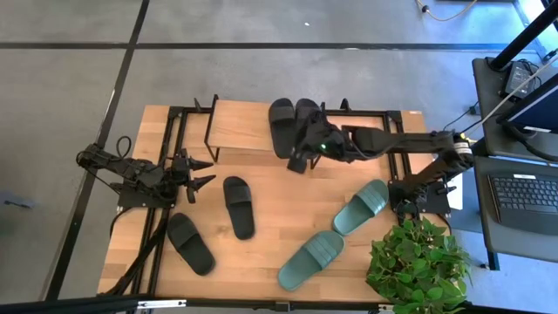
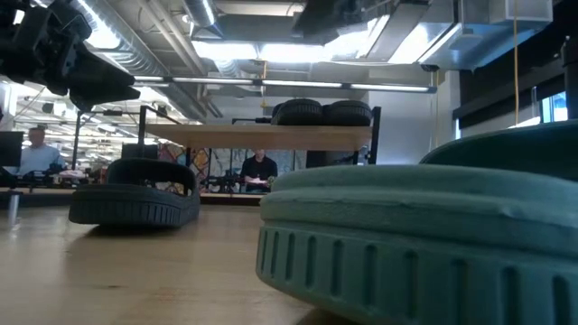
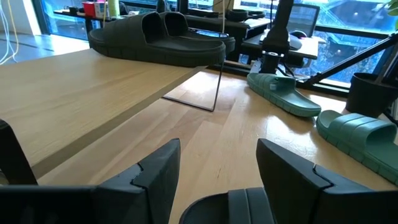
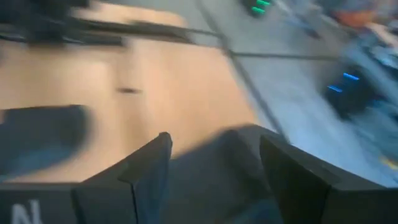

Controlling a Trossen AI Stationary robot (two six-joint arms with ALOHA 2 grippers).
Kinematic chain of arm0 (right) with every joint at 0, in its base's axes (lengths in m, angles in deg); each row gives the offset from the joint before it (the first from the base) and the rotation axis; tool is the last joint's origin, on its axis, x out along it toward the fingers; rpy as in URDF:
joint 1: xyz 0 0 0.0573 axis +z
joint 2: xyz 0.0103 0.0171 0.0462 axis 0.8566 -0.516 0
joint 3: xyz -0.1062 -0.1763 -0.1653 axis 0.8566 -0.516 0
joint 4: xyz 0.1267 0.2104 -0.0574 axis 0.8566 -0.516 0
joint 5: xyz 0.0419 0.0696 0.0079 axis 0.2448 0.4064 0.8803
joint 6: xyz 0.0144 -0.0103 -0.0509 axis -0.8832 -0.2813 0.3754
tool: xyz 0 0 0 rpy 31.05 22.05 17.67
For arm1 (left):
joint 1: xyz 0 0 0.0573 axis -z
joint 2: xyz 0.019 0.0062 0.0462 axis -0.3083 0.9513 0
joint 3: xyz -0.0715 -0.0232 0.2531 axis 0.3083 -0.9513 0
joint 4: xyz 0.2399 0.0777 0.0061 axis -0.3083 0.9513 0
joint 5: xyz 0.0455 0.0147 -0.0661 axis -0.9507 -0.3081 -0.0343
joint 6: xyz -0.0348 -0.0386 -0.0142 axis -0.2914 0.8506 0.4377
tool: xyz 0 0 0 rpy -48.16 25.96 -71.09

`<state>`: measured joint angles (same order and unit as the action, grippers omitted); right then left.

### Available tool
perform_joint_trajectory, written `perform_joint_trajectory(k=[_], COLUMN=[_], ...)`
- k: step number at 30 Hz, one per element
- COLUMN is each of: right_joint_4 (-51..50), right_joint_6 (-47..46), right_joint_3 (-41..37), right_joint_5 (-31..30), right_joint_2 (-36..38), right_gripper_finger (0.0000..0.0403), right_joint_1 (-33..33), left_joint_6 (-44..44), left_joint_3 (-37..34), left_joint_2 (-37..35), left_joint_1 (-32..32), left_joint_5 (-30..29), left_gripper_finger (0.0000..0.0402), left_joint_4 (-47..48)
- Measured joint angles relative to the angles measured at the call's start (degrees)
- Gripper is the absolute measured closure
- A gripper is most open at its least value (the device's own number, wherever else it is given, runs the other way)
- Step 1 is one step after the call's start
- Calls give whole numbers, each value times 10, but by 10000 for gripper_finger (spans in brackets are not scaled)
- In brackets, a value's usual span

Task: Pick and place slides into the shelf
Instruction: Put the black slide on the shelf

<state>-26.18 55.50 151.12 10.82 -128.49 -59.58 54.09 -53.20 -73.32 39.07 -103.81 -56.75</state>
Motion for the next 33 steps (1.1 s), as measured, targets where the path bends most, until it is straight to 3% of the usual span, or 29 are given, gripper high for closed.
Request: perform_joint_trajectory(k=[7,17,33], right_joint_4=[4,32,162], right_joint_6=[-7,-43,7], right_joint_3=[0,0,-1], right_joint_5=[113,116,116], right_joint_2=[15,-29,-150], right_gripper_finger=[159,159,159], right_joint_1=[53,80,80], left_joint_6=[0,4,1], left_joint_3=[0,0,0], left_joint_2=[0,0,0], left_joint_1=[0,0,0], left_joint_5=[0,0,3], left_gripper_finger=[198,198,198], left_joint_4=[0,-1,-1])
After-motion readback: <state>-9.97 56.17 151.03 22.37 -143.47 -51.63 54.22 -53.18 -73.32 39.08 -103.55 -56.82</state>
